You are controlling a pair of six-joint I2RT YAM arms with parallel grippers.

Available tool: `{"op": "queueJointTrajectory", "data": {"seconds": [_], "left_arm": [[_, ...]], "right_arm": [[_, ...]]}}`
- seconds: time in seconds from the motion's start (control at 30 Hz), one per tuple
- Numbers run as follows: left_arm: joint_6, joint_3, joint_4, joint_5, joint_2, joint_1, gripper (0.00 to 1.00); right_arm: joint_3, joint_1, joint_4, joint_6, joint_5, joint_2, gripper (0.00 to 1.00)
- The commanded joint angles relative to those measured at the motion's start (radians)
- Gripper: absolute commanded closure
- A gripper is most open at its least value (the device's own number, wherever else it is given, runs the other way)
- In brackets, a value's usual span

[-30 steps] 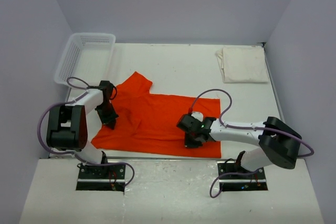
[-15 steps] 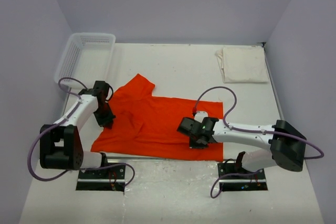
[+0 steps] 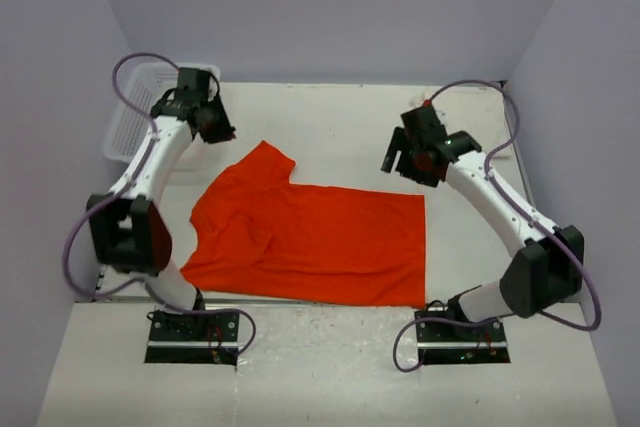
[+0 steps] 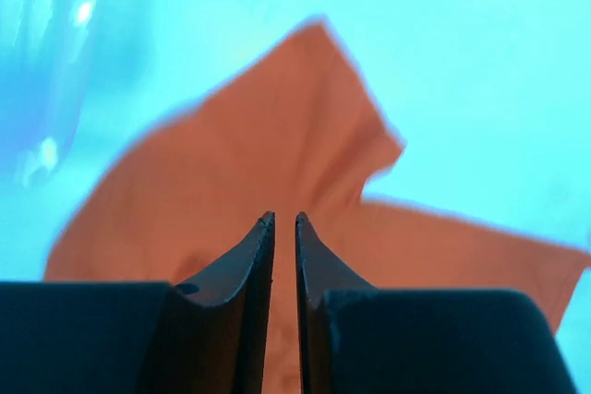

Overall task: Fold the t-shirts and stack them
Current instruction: Grap the side of the flattened tshirt furthest away from the robot with both arms

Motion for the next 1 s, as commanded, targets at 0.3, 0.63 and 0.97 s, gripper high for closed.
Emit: {"op": "queueJointTrajectory", "data": {"seconds": [0.3, 0.63, 0.97], "left_arm": [[0.211, 0.689, -0.03, 0.099, 0.619, -0.012, 0.79], [0.119, 0.576, 0.103, 0.159, 0.541, -0.038, 0.79], [0.109, 0.522, 0.138, 0.171, 0.475, -0.087, 0.77]], "right_arm": [[0.231, -0.333, -0.048, -0.233, -0.25, 0.388, 0.23], [0.087, -0.408, 0.018, -0.271, -0.274, 0.456, 0.35], [0.077, -0.419, 0.054, -0.262, -0.324, 0.495, 0.44]]}}
